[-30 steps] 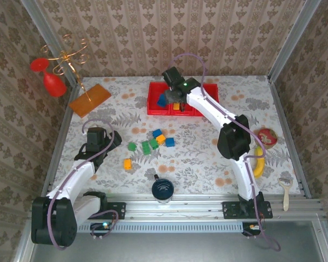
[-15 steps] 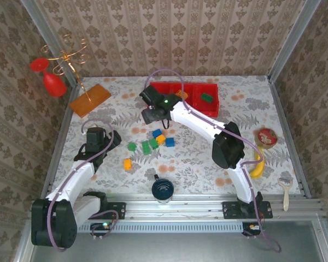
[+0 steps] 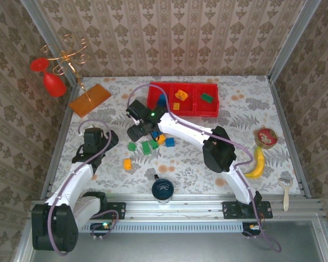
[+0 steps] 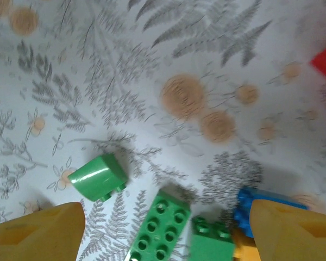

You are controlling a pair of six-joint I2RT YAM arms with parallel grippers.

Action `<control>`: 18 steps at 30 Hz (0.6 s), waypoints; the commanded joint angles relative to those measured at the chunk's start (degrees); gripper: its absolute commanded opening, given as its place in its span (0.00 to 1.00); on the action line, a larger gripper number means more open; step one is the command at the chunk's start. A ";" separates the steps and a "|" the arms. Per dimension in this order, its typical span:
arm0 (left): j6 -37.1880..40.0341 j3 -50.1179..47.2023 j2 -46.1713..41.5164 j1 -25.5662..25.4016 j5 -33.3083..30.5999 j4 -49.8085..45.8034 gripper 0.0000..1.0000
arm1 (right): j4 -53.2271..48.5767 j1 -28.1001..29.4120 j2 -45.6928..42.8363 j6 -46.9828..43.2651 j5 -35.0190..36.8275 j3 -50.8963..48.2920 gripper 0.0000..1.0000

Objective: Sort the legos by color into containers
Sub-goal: Pick up the lego from the middle-left of the table.

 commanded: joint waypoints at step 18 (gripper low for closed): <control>2.81 0.55 -2.79 5.92 0.88 -4.68 1.00 | -4.35 3.47 12.29 -9.54 -3.40 9.64 0.78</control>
